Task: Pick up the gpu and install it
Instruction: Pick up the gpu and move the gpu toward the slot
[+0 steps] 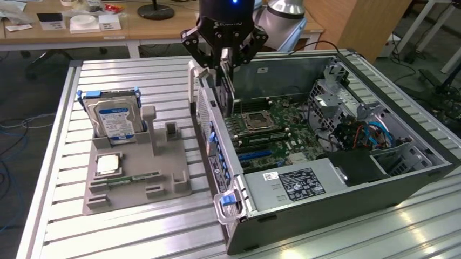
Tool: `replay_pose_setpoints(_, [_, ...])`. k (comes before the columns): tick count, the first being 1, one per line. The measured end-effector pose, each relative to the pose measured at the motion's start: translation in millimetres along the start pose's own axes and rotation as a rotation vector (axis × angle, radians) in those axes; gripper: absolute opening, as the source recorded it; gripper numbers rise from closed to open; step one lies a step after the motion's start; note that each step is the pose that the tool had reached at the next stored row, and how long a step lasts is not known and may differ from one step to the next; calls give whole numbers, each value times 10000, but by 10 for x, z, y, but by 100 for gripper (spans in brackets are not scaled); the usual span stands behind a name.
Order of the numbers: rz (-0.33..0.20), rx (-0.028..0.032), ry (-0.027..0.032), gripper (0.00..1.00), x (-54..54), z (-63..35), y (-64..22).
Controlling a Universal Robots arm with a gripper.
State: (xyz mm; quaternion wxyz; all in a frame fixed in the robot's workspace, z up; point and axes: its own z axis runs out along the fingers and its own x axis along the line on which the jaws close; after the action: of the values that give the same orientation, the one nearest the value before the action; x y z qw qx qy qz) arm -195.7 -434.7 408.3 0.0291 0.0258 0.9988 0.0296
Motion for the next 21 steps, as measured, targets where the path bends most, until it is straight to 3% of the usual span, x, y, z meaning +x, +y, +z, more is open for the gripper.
replay_pose_setpoints(21, [0,0,-1,27,-194,12,10])
